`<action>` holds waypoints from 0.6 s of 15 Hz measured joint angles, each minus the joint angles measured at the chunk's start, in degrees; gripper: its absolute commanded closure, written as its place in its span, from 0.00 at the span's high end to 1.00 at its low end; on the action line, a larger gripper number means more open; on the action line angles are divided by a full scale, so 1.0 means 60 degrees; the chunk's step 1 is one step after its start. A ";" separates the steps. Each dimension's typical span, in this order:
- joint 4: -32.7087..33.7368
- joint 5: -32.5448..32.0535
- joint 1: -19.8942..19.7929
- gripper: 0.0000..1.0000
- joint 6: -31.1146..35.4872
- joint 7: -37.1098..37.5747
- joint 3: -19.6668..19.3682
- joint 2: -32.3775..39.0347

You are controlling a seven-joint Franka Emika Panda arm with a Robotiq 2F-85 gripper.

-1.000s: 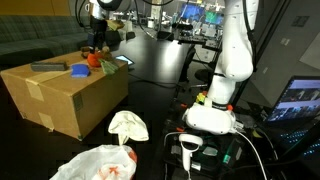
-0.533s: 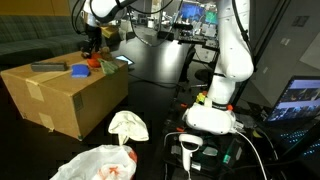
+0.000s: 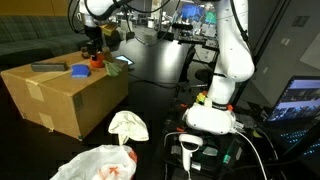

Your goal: Pick up all the objects from the table and put them on the box, then pick up all the objects from the box and put them on the table

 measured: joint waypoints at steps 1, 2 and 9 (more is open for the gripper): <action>0.0096 -0.0071 0.0038 0.49 -0.0248 -0.0113 0.0007 0.0022; 0.0186 -0.0114 0.0059 0.42 -0.0420 -0.0237 0.0011 0.0054; 0.0438 -0.0216 0.0025 0.06 -0.0521 -0.1015 -0.0001 0.0237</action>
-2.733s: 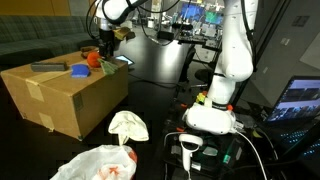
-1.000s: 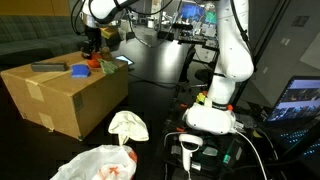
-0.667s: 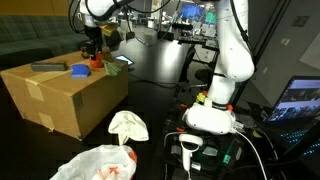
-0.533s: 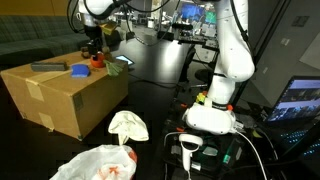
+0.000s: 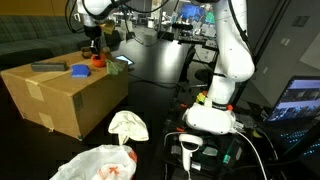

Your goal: Pick up all the objects from the table and put them on the box, then pick up all the objects from the box and put them on the table

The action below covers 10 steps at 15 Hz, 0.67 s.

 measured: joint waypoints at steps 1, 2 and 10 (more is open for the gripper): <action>-0.0013 0.0000 -0.0028 0.05 0.0024 -0.0137 0.0000 -0.0036; -0.0059 0.0000 -0.0066 0.09 0.0077 -0.0303 0.0000 -0.0106; -0.2840 0.0149 -0.0757 0.09 0.2033 -0.2167 0.0002 -0.2485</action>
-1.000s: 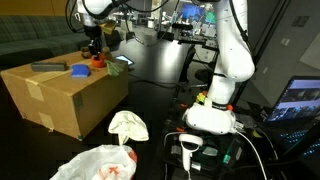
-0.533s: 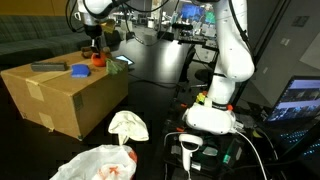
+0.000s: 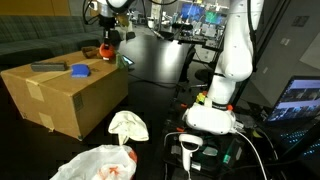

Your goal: Pick up all the objects from the table and put them on the box, then pick up all the objects from the box and put them on the table

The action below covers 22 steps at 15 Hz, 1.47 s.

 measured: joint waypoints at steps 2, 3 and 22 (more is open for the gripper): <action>-0.1051 0.0399 -0.0316 0.08 0.0478 -0.0387 -0.0065 -0.0777; -0.1596 0.0648 -0.0453 0.08 0.0681 -0.0556 -0.0145 -0.1134; -0.4446 0.2306 -0.0948 0.08 0.2582 0.1211 -0.1174 0.1150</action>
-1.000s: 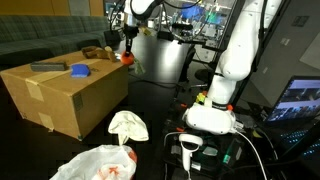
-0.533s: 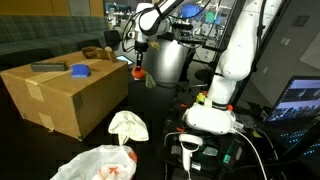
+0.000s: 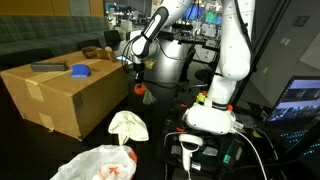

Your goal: Pick up all the objects from the table and put them on the box, then pick up all the objects from the box and put them on the table

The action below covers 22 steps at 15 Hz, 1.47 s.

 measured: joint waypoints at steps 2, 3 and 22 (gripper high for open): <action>0.0364 0.0015 -0.0119 0.08 -0.0001 0.0346 0.0032 0.0735; 0.0511 0.0015 -0.0174 0.09 -0.0001 0.0554 0.0031 0.1041; -0.1592 -0.0115 0.0037 1.00 0.2129 0.3334 -0.0341 0.0178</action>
